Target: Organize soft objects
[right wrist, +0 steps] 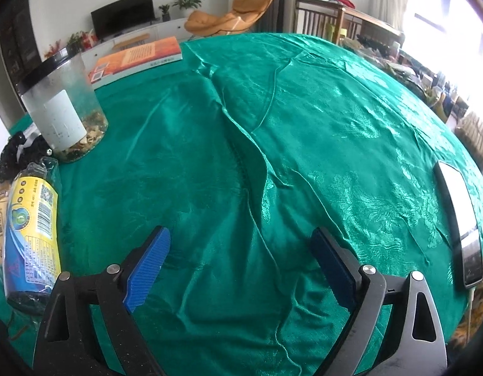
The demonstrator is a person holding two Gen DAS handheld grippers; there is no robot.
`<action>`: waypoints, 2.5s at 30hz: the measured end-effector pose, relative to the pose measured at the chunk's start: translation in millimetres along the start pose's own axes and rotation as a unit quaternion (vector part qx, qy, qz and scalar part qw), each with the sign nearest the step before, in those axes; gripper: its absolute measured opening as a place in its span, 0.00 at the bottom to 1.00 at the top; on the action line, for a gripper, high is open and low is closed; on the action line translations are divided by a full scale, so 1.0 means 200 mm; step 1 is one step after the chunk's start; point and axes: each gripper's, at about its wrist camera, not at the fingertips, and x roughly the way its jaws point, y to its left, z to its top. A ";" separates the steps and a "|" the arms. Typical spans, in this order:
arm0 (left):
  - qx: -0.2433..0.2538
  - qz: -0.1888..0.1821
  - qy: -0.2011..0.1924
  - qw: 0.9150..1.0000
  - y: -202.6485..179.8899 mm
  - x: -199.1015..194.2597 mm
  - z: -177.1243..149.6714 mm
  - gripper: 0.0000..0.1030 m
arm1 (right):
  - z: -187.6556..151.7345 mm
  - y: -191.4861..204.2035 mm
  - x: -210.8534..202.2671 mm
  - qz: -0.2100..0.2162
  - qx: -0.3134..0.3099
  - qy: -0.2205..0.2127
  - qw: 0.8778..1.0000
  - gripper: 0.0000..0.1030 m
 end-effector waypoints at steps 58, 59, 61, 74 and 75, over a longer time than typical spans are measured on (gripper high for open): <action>-0.002 0.019 -0.011 1.000 0.00 -0.04 -0.04 0.93 | -0.02 0.01 0.00 -0.003 -0.003 -0.001 1.000 0.90; -0.002 0.018 -0.012 1.000 0.00 -0.04 -0.04 0.93 | -0.03 0.01 -0.01 -0.003 -0.003 -0.001 1.000 0.90; -0.003 0.015 -0.013 1.000 0.00 -0.04 -0.03 0.93 | -0.02 0.01 0.00 -0.003 -0.003 -0.001 1.000 0.90; -0.015 0.003 -0.009 1.000 0.05 -0.03 -0.05 0.93 | -0.02 0.01 0.00 -0.003 -0.004 -0.002 1.000 0.90; -0.016 0.003 -0.009 1.000 0.06 -0.03 -0.05 0.93 | -0.02 0.01 0.00 -0.003 -0.004 -0.002 1.000 0.90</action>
